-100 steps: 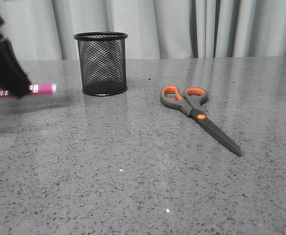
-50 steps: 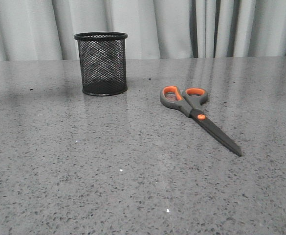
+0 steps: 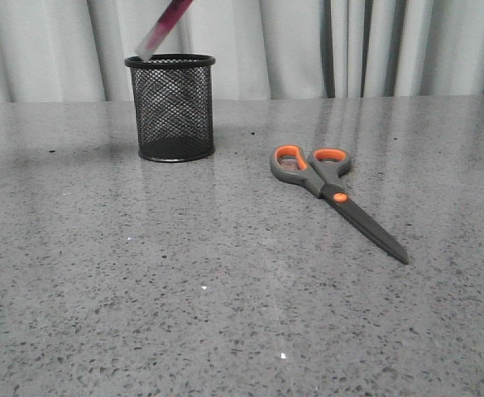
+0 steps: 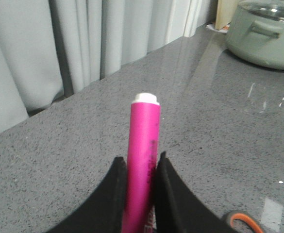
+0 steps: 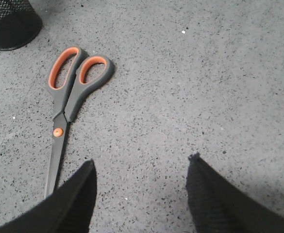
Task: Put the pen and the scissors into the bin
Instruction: 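Lift the highlighter with the left gripper over the mesh cup, then lower the highlighter into the cup and open the left gripper, then move the right gripper down onto the scissors and grasp them, then lift the scissors upright with the right gripper toward the cup, then lower the scissors blades-first into the cup with the right gripper, then open the right gripper and withdraw it upward from the scissors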
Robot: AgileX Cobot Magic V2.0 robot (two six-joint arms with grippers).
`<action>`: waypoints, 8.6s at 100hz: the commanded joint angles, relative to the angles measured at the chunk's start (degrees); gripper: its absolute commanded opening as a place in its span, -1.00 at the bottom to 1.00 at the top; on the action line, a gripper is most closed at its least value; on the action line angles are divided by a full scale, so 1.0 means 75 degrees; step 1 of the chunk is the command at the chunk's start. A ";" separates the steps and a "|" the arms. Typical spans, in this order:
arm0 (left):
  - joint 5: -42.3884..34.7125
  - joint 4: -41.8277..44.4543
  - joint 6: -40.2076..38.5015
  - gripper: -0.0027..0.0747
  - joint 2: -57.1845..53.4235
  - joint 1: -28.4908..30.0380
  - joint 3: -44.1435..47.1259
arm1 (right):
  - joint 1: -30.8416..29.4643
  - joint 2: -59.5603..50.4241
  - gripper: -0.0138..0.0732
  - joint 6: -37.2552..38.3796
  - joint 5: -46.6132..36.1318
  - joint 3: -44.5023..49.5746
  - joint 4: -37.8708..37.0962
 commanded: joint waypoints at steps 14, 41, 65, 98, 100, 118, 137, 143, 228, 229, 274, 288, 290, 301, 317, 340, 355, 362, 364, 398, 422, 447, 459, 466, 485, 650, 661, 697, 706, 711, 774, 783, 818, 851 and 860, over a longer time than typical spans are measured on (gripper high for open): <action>0.0187 -0.0581 0.0047 -0.98 -0.0036 -0.0051 -0.0324 | -0.0057 -0.0015 0.17 -0.0072 -0.0364 -0.0271 0.0018; 0.0283 -0.0424 0.0047 -0.77 0.0015 -0.0051 -0.0338 | -0.0057 -0.0015 0.17 -0.0072 -0.0364 -0.0271 0.0018; 0.0450 -0.0718 0.0047 0.15 -0.0004 -0.0016 -0.0441 | -0.0057 -0.0015 0.17 -0.0072 -0.0346 -0.0271 0.0018; 0.1285 0.0011 0.0000 -0.51 -0.1083 0.0767 -0.0967 | -0.0057 -0.0015 0.17 -0.0072 -0.0316 -0.0271 0.0018; 0.1285 0.0158 -0.0018 -0.63 -0.1213 0.0826 -0.0967 | -0.0057 -0.0015 0.17 -0.0072 -0.0316 -0.0271 0.0018; 0.0921 0.1326 -0.1143 -0.98 -0.2381 0.1204 -0.0967 | -0.0057 -0.0015 0.17 -0.0072 -0.0297 -0.0271 0.0032; -0.0359 0.3889 -0.2985 -0.98 -0.3785 0.1271 -0.0754 | -0.0057 -0.0015 0.17 -0.0072 -0.0297 -0.0271 0.0084; -0.0868 0.4510 -0.3478 -0.98 -0.4193 0.1271 -0.0439 | -0.0057 -0.0015 0.17 -0.0072 -0.0316 -0.0271 0.0084; -0.3795 0.5288 -0.4980 -0.98 -0.8480 0.1271 0.5254 | 0.1327 0.2450 0.17 -0.0626 0.1425 -0.1835 0.0269; -0.3795 0.5288 -0.4980 -0.98 -0.8494 0.1271 0.5254 | 0.1349 0.2503 0.17 -0.0626 0.1441 -0.1873 0.0255; -0.3795 0.5288 -0.4980 -0.98 -0.8494 0.1271 0.5254 | 0.2180 0.5417 0.17 -0.0265 0.1950 -0.4235 -0.0247; -0.3795 0.5288 -0.4980 -0.98 -0.8494 0.1271 0.5254 | 0.2380 0.5916 0.17 0.0280 0.2265 -0.4821 -0.1035; -0.3795 0.5288 -0.4980 -0.98 -0.8494 0.1271 0.5254 | 0.2403 0.5954 0.17 0.0346 0.2318 -0.4894 -0.1123; -0.3795 0.5288 -0.4980 -0.98 -0.8494 0.1271 0.5254 | 0.2501 0.6277 0.17 0.0564 0.2540 -0.5162 -0.1277; -0.3795 0.5288 -0.4980 -0.98 -0.8494 0.1271 0.5254 | 0.2532 0.6535 0.17 0.0747 0.2545 -0.5257 -0.1430; -0.3795 0.5225 -0.4980 -0.98 -0.8494 0.1271 0.5254 | 0.2580 0.6745 0.17 0.0762 0.2392 -0.5275 -0.1430; -0.3795 0.5225 -0.4980 -0.98 -0.8494 0.1271 0.5254 | 0.2814 0.6826 0.17 0.0762 0.2210 -0.5305 -0.1464; -0.3783 0.5225 -0.4980 -0.98 -0.8494 0.1271 0.5254 | 0.2983 0.6844 0.17 0.0932 0.2153 -0.5304 -0.1826; -0.3783 0.5225 -0.4980 -0.98 -0.8494 0.1271 0.5254 | 0.3043 0.6857 0.17 0.1052 0.2152 -0.5304 -0.2038; -0.3783 0.5225 -0.4980 -0.98 -0.8494 0.1271 0.5254 | 0.3379 0.6907 -0.43 0.1516 0.2358 -0.5304 -0.3109; -0.3783 0.5225 -0.4980 -0.98 -0.8494 0.1271 0.5254 | 0.3364 0.6790 -0.85 0.1516 0.2407 -0.5304 -0.2959; -0.3783 0.5225 -0.4980 -0.98 -0.8494 0.1271 0.5254 | 0.3351 0.5092 -0.85 0.1735 0.0360 -0.4388 -0.2625; -0.3783 0.5225 -0.4980 -0.98 -0.8494 0.1271 0.5254 | 0.3351 0.3952 -0.85 0.1735 -0.1731 -0.3227 -0.2279; -0.3783 0.5225 -0.4980 -0.98 -0.8494 0.1271 0.5254 | 0.3365 0.3461 -0.85 0.1735 -0.3070 -0.2750 -0.2162; -0.3783 0.5225 -0.4980 -0.98 -0.8494 0.1271 0.5254 | 0.3365 0.3436 -0.85 0.1735 -0.4694 -0.2859 -0.2162; -0.3672 0.5080 -0.4980 -0.98 -0.8494 0.1271 0.5254 | 0.4257 0.7638 -0.86 0.1735 -0.9281 -0.4608 -0.2241; -0.3672 0.5080 -0.4980 -0.98 -0.8494 0.1271 0.5254 | 0.4257 0.7638 -0.86 0.1735 -0.9231 -0.4608 -0.2241; -0.3672 0.5080 -0.4980 -0.98 -0.8494 0.1271 0.5254 | 0.4257 0.7638 -0.86 0.1735 -0.8880 -0.4608 -0.2241; -0.3672 0.5080 -0.4980 -0.98 -0.8494 0.1271 0.5254 | 0.4257 0.7638 -0.82 0.1735 -0.8824 -0.4608 -0.2241; -0.3672 0.5080 -0.4980 -0.98 -0.8494 0.1271 0.5254 | 0.4257 0.7638 -0.76 0.1735 -0.8824 -0.4608 -0.2241; -0.3672 0.5080 -0.4980 -0.98 -0.8494 0.1271 0.5254 | 0.4257 0.7625 -0.06 0.1735 -0.9053 -0.4608 -0.2473; -0.3672 0.5080 -0.4980 -0.98 -0.8494 0.1271 0.5254 | 0.4257 0.7625 0.06 0.1735 -0.9053 -0.4608 -0.2473; -0.3672 0.5080 -0.4980 -0.98 -0.8494 0.1271 0.5254 | 0.4257 0.6980 0.07 0.1735 -0.9380 -0.4604 -0.2473; -0.3672 0.5163 -0.4980 -0.98 -0.8494 0.1271 0.5254 | 0.4012 0.4896 -0.85 0.0659 -0.8832 -0.3820 -0.2473; -0.3672 0.5197 -0.4980 -0.98 -0.8494 0.1271 0.5254 | 0.3604 0.4140 -0.85 0.0659 -0.8391 -0.3247 -0.2458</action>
